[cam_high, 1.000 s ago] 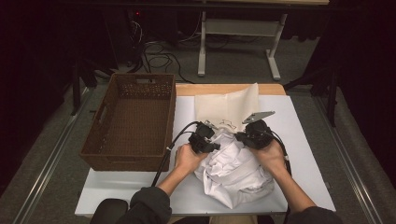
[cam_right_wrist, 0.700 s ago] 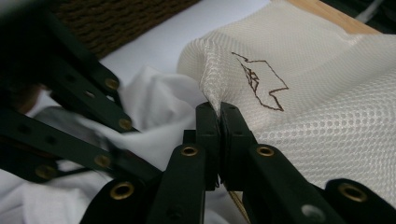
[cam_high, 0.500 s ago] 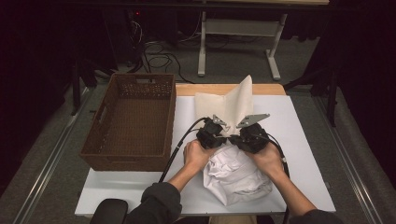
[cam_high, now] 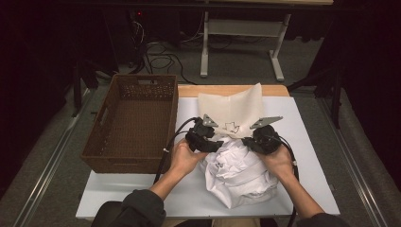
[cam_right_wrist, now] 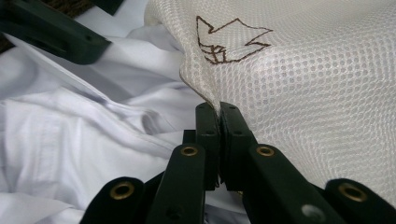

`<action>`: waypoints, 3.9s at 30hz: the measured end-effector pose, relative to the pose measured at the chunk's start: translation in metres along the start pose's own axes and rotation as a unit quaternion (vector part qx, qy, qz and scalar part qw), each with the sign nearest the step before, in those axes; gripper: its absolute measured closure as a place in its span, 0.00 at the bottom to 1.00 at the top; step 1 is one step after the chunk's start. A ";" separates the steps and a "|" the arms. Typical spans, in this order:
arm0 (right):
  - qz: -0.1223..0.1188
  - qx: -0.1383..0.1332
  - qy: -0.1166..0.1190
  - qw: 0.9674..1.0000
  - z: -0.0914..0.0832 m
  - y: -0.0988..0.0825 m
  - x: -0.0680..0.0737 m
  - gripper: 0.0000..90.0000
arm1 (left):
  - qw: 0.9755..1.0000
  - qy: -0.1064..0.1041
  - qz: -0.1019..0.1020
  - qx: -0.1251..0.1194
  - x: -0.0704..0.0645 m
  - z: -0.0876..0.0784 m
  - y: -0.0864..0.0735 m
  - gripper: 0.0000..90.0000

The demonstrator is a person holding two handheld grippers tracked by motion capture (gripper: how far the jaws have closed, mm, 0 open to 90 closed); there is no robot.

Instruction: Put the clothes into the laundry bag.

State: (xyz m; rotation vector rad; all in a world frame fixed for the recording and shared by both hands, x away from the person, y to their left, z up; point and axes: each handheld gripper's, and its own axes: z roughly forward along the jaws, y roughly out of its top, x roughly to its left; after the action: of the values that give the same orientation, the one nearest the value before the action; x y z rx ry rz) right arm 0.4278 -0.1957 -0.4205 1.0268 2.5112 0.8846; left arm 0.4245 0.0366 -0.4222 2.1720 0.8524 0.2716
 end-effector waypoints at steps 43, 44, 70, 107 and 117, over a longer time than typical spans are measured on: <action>0.004 0.010 0.004 1.000 0.013 -0.003 0.008 0.98 | 0.999 0.008 -0.025 0.019 -0.016 0.000 0.047 0.42; 0.006 0.009 0.004 1.000 0.013 -0.004 0.007 0.98 | 0.999 0.019 -0.027 0.023 -0.014 0.000 0.044 0.43; 0.007 0.008 -0.001 1.000 0.005 -0.012 -0.003 0.98 | 0.982 0.070 -0.105 0.144 0.023 0.076 -0.016 0.52; 0.007 -0.001 -0.004 1.000 0.003 -0.012 -0.003 0.98 | 0.987 0.062 -0.080 0.123 0.020 0.072 -0.015 0.95; 0.003 -0.013 0.013 1.000 -0.001 0.002 0.008 0.98 | 0.982 0.123 -0.032 0.142 0.014 0.025 -0.007 0.95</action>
State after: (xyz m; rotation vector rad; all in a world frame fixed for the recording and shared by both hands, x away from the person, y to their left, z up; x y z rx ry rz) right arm 0.4226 -0.1897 -0.4187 1.0210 2.5132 0.9346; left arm 0.4426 0.0346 -0.4449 2.4013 1.1573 0.4134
